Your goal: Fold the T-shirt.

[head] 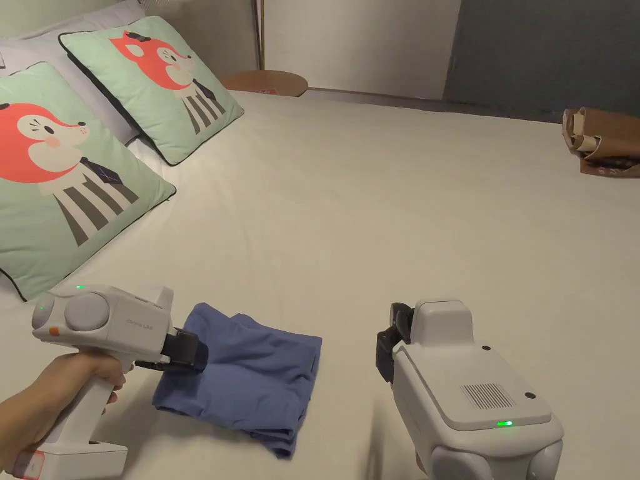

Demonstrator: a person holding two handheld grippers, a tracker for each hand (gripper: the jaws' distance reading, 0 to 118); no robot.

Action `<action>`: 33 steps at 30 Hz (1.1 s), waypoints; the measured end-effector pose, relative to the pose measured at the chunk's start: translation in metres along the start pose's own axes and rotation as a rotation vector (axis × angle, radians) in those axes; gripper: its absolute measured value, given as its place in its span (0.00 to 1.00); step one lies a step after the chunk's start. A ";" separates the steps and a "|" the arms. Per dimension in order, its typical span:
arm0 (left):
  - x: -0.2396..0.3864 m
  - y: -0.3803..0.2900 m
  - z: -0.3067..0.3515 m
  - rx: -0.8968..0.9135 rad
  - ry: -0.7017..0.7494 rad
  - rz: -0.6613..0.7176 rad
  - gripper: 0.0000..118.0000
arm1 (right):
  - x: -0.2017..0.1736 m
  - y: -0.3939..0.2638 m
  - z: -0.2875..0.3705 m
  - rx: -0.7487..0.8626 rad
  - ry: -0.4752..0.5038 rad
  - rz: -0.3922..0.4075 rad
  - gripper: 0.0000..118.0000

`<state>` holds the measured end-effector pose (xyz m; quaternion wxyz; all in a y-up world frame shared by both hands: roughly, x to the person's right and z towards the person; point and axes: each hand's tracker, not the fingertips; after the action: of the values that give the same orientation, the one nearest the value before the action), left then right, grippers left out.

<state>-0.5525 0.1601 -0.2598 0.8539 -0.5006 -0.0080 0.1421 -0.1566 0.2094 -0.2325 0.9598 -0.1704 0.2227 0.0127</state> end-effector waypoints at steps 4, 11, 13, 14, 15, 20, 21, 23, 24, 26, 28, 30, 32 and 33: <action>-0.072 0.016 0.022 0.007 0.112 0.031 0.14 | -0.032 0.011 -0.030 0.015 0.040 0.007 0.00; -0.159 0.035 0.043 -0.005 0.234 0.116 0.14 | -0.061 0.015 -0.064 0.012 0.067 0.031 0.00; -0.167 0.035 0.041 -0.008 0.259 0.126 0.15 | -0.061 0.016 -0.061 0.012 0.071 0.032 0.00; -0.168 0.033 0.040 0.000 0.262 0.119 0.16 | -0.060 0.016 -0.062 0.007 0.068 0.036 0.00; -0.172 0.034 0.035 0.006 0.272 0.117 0.21 | -0.058 0.015 -0.062 0.004 0.064 0.040 0.00; -0.154 0.026 0.039 0.049 0.316 0.116 0.93 | -0.043 0.009 -0.053 -0.003 0.044 0.042 0.00; -0.149 0.026 0.044 0.095 0.328 0.086 0.91 | -0.040 0.011 -0.050 0.000 0.036 0.040 0.00; -0.146 0.032 0.050 0.129 0.313 0.088 0.91 | -0.032 0.014 -0.043 0.013 0.028 0.036 0.00; -0.139 0.034 0.056 0.134 0.318 0.087 0.91 | -0.029 0.016 -0.035 0.020 0.021 0.033 0.00; -0.120 0.035 0.071 0.197 0.326 0.081 0.91 | -0.020 0.021 -0.023 0.046 0.008 0.026 0.00; -0.079 0.028 0.090 0.311 0.335 0.058 0.91 | -0.009 0.025 -0.011 0.073 -0.004 0.023 0.00; -0.043 0.026 0.111 0.415 0.349 0.017 0.91 | 0.005 0.032 0.004 0.105 -0.023 0.021 0.00; -0.008 0.026 0.130 0.518 0.359 -0.034 0.91 | 0.017 0.043 0.025 0.143 -0.045 0.025 0.00; 0.011 0.025 0.140 0.560 0.357 -0.060 0.91 | 0.024 0.047 0.034 0.157 -0.056 0.023 0.00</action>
<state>-0.5692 0.2932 -0.2126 0.9500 -0.2633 0.1664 0.0233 -0.1252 0.2638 -0.2299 0.9758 -0.0917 0.1981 0.0111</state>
